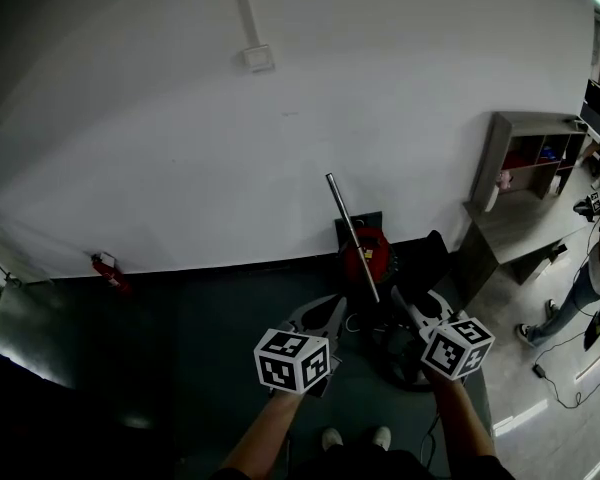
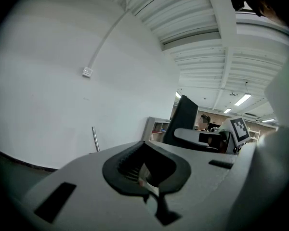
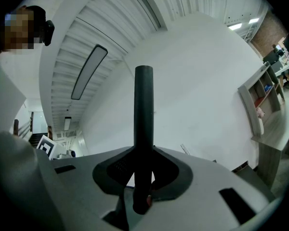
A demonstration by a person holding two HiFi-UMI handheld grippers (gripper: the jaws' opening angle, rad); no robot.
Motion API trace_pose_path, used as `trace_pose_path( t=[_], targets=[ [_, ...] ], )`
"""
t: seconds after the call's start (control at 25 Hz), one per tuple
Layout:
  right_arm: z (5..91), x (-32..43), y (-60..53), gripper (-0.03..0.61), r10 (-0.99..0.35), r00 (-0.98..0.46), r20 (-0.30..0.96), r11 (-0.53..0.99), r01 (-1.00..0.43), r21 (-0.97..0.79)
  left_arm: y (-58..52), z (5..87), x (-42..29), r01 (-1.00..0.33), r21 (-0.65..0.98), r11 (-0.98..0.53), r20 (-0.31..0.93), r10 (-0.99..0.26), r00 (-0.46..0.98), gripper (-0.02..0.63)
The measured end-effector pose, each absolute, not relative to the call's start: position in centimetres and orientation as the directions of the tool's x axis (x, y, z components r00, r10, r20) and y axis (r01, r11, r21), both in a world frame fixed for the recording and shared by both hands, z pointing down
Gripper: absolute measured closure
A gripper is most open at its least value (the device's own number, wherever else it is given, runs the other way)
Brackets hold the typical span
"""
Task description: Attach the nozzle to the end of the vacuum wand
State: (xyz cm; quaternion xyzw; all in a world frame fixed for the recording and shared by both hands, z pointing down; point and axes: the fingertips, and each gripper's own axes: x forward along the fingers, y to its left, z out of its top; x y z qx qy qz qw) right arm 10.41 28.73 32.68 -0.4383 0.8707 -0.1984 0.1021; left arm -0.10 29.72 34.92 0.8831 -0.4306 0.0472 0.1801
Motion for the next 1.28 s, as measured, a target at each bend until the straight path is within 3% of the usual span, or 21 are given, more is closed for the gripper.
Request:
trace_pose_path(
  t=[0.6,1.28],
  targets=[
    [33.9,6.9,28.8,0.489,-0.840,-0.543,0.012,0.483,-0.758,-0.438,29.0,36.0,-5.0,-0.746,0.321,-0.584,0.231,-0.715,0.660,0.611],
    [37.7,9.2,17.9,0.488,-0.824,-0.565,0.038,0.482,-0.736,-0.475,18.4,38.4,-2.5,-0.747,0.342,-0.569,0.234,-0.719,0.655,0.611]
  ],
)
